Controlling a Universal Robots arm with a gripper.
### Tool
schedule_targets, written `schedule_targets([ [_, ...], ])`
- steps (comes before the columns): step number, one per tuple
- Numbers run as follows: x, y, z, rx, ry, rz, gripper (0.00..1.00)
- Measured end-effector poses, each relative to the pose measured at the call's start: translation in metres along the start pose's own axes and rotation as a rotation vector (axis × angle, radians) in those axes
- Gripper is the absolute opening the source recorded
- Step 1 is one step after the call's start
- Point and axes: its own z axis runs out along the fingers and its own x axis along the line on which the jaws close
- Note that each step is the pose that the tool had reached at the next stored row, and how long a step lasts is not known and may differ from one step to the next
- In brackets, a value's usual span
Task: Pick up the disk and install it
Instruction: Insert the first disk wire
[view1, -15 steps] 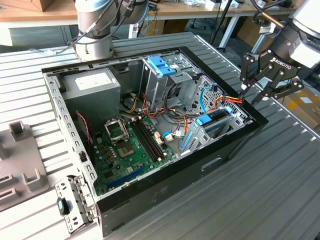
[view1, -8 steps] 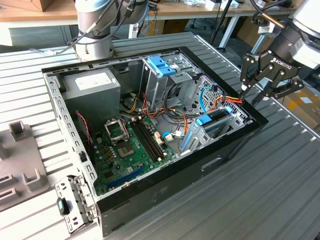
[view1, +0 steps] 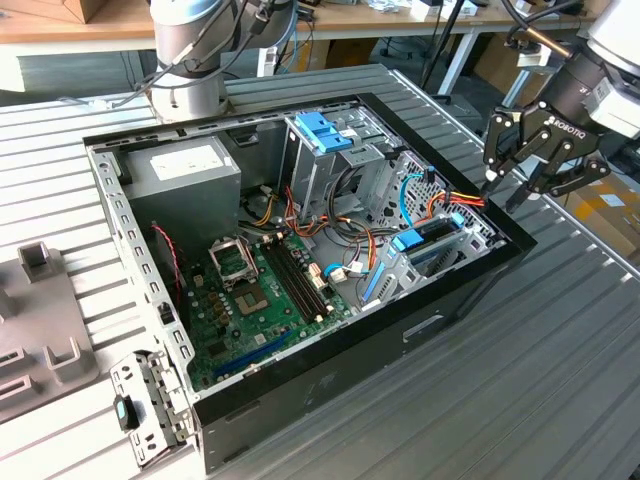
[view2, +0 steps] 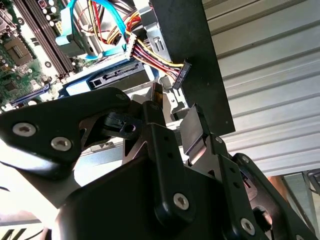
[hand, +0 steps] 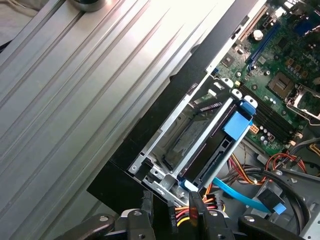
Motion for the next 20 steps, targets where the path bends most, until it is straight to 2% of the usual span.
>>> schedule_targets([
  [5, 0.0017, -0.0021, 0.0006, 0.0001, 0.0000, 0.000, 0.42],
  [6, 0.0040, -0.0050, 0.0020, 0.0003, -0.0003, 0.000, 0.42],
  [8, 0.0056, -0.0070, 0.0032, 0.0002, -0.0002, -0.001, 0.42],
  [16, 0.0062, -0.0076, 0.0066, 0.0007, -0.0008, -0.003, 0.42],
  [20, 0.0062, -0.0078, 0.0083, -0.0022, 0.0010, -0.037, 0.42],
])
